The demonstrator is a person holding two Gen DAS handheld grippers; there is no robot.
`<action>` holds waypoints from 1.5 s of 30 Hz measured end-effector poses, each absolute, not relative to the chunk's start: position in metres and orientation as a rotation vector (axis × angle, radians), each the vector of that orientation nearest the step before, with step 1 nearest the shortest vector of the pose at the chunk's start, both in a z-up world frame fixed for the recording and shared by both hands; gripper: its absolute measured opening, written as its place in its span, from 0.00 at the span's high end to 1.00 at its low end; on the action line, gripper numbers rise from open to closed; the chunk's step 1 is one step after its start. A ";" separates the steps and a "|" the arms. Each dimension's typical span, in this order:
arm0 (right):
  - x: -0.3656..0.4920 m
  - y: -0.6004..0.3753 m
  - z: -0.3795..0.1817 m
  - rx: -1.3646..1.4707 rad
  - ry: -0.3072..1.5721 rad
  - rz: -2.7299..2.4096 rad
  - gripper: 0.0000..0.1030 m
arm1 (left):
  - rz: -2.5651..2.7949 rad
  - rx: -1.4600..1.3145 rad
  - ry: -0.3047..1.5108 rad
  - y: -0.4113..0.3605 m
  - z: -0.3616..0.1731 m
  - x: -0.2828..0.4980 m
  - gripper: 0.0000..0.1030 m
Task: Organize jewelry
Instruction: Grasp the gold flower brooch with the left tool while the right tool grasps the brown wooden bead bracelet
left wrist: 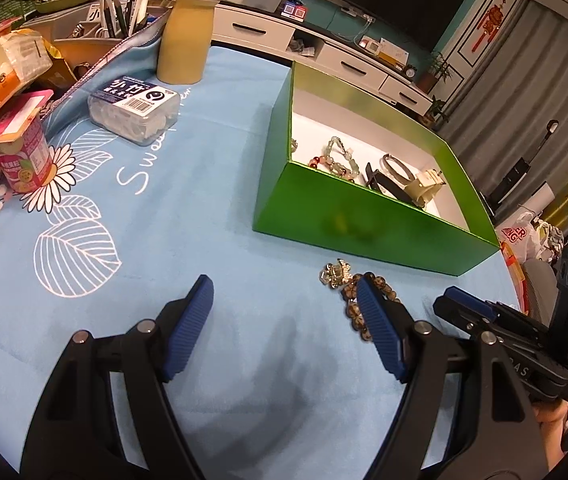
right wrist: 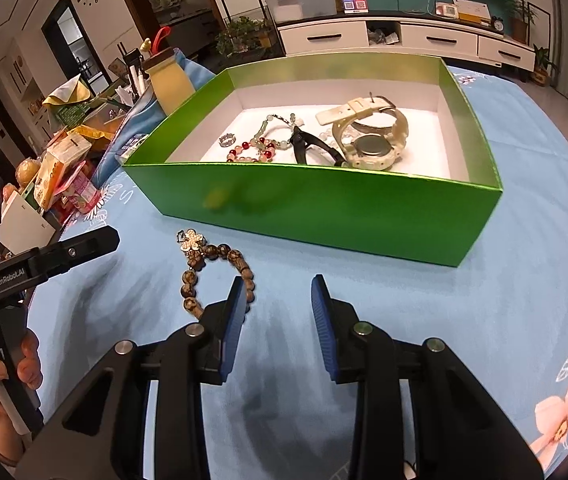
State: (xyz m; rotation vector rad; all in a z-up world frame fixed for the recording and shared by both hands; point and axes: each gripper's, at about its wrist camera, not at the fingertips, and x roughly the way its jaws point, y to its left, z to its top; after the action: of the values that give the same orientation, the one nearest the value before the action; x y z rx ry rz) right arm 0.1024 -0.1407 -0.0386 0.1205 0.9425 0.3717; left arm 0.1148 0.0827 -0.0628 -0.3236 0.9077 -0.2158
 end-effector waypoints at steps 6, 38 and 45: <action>0.111 -0.124 -0.048 0.077 0.965 0.395 0.67 | -0.240 -0.316 0.910 0.080 -0.068 0.119 0.27; 0.081 -0.171 -0.028 0.004 0.835 0.264 0.93 | -0.262 -0.073 0.926 0.008 -0.090 0.159 0.54; 0.078 -0.168 -0.024 0.013 0.821 0.284 0.93 | -0.242 -0.002 0.910 0.000 -0.091 0.156 0.76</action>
State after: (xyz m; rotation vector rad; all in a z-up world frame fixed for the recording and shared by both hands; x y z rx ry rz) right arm 0.0784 -0.1681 -0.0238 0.0133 0.8210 0.2839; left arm 0.1559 0.0002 -0.0915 -0.0021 0.9101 -0.2416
